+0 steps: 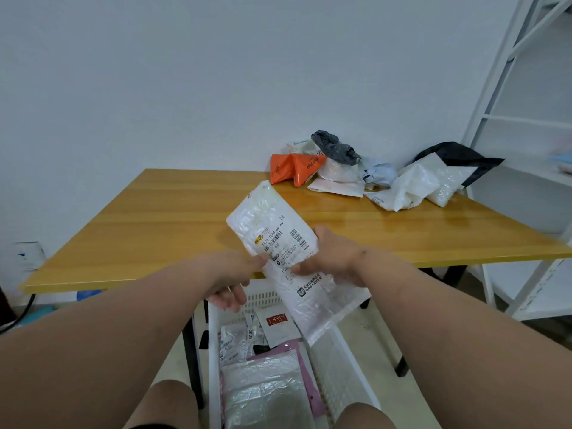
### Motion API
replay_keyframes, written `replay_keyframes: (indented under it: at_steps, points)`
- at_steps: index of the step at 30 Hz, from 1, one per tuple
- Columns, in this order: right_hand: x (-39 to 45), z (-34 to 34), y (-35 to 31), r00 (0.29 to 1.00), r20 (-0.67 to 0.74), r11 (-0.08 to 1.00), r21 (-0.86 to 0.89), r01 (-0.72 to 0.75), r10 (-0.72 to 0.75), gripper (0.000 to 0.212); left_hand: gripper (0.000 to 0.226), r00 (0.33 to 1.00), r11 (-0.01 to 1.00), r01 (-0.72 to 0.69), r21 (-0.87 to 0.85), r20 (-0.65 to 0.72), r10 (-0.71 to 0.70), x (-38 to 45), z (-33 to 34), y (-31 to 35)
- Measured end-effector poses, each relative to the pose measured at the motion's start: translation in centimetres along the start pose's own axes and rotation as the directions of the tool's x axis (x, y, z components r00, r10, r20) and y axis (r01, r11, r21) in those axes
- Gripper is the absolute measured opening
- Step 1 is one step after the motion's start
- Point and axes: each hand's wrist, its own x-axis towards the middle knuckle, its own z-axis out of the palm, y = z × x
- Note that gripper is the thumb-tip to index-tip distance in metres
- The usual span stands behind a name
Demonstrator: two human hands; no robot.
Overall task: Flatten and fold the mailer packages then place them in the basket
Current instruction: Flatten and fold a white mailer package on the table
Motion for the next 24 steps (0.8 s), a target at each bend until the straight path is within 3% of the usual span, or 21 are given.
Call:
replay_keyframes:
  at_steps: [3, 5, 7, 10, 14, 24]
  points:
    - [-0.8, 0.0, -0.4, 0.998, 0.058, 0.998, 0.058, -0.002, -0.001, 0.078, 0.049, 0.994, 0.957, -0.025, -0.287, 0.098, 0.056, -1.6, -0.2, -0.3]
    - [-1.4, 0.1, -0.5, 0.995, 0.100, 0.995, 0.095, -0.028, 0.018, 0.061, 0.035, 0.988, 0.870, -0.082, -0.486, 0.072, 0.133, -2.3, -0.4, -0.2]
    - [-2.4, 0.2, -0.6, 0.987, 0.147, 0.992, 0.102, -0.075, 0.060, 0.043, 0.027, 0.984, 0.813, -0.139, -0.565, 0.012, 0.177, -2.8, -0.6, -0.1]
    - [-3.5, 0.0, -0.4, 0.974, 0.195, 0.978, 0.148, -0.145, 0.115, 0.035, 0.024, 0.988, 0.837, -0.127, -0.531, 0.002, 0.152, -3.1, -0.7, -0.3]
    - [-4.5, 0.4, 0.0, 0.940, 0.279, 0.963, 0.124, -0.238, 0.196, 0.022, 0.025, 0.993, 0.903, 0.023, -0.430, 0.113, 0.028, -3.1, -0.1, -1.6]
    - [-5.3, 3.1, 3.4, 0.758, 0.535, 0.894, 0.011, -0.447, 0.372, 0.023, 0.031, 0.917, 0.956, 0.233, -0.180, 0.368, -0.154, -2.8, 2.6, -4.5]
